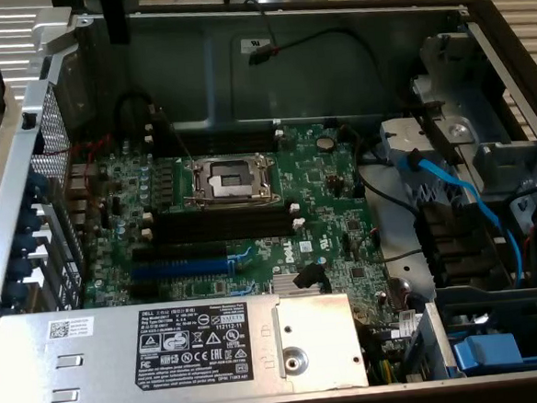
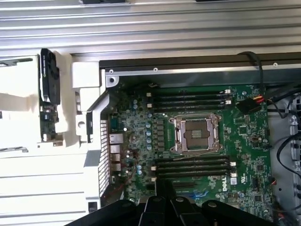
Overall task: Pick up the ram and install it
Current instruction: 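Reach for the ram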
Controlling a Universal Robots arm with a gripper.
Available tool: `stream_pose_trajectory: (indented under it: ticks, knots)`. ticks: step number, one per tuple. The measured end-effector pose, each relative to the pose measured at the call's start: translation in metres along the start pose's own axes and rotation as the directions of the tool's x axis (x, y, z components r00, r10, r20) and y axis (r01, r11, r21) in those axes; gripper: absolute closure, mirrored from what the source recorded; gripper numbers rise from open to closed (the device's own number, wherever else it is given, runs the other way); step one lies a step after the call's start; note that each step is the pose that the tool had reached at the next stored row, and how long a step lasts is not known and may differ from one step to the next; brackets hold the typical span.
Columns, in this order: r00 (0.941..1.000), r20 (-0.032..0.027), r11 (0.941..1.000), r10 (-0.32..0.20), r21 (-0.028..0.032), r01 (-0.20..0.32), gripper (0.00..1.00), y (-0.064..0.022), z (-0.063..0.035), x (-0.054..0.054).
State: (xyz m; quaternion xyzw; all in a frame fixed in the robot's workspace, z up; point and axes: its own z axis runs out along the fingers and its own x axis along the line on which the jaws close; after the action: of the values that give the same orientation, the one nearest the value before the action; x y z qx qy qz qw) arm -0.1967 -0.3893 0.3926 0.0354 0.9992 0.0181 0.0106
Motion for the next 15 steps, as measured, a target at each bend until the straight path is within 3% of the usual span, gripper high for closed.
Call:
stream_pose_trajectory:
  ticks: [15]
  knots:
    - [1.0000,-0.0008,1.0000,0.000,0.0000,0.000,0.90,0.0003,-0.0013,0.068]
